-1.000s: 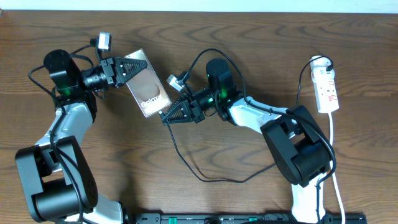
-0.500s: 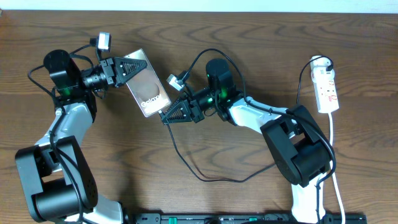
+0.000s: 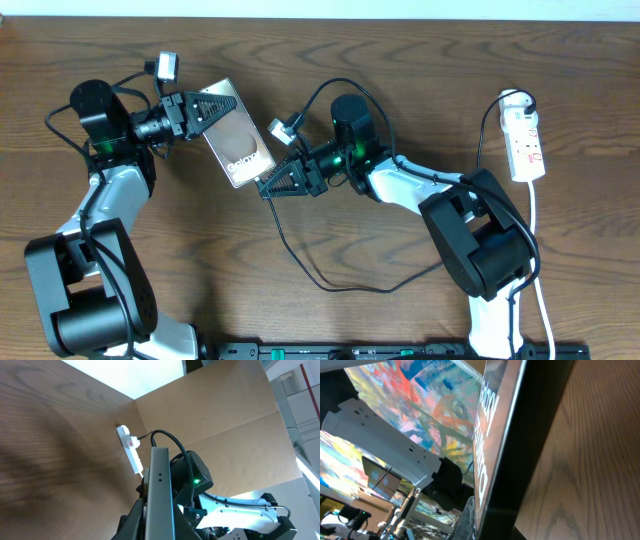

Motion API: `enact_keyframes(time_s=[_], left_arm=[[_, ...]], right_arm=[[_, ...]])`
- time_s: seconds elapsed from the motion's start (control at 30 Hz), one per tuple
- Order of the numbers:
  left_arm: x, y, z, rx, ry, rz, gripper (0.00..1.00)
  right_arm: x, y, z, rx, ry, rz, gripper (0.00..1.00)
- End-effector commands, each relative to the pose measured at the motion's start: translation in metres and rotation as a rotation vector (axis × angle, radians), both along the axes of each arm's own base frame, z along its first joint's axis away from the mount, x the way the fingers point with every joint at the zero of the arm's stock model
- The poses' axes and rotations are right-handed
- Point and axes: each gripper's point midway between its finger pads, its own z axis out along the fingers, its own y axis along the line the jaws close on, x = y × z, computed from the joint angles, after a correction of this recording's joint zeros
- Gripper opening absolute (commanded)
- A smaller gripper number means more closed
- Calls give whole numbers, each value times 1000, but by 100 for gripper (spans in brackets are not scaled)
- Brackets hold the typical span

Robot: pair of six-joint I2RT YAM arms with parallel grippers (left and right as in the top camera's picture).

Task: Plug charger to phone and switch on socket
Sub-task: 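Push the connector into the phone's bottom port with the right gripper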

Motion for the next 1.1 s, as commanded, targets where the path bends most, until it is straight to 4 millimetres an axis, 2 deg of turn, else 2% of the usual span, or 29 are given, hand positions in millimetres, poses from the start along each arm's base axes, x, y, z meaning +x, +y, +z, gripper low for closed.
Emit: enact_keyframes(time_s=[0.0, 1.07], left_arm=[[-4, -1, 3, 2, -17, -29, 7], [-4, -1, 3, 5, -24, -29, 7]], right_arm=[[7, 2, 4, -7, 0, -36, 1], [22, 8, 2, -68, 86, -131, 1]])
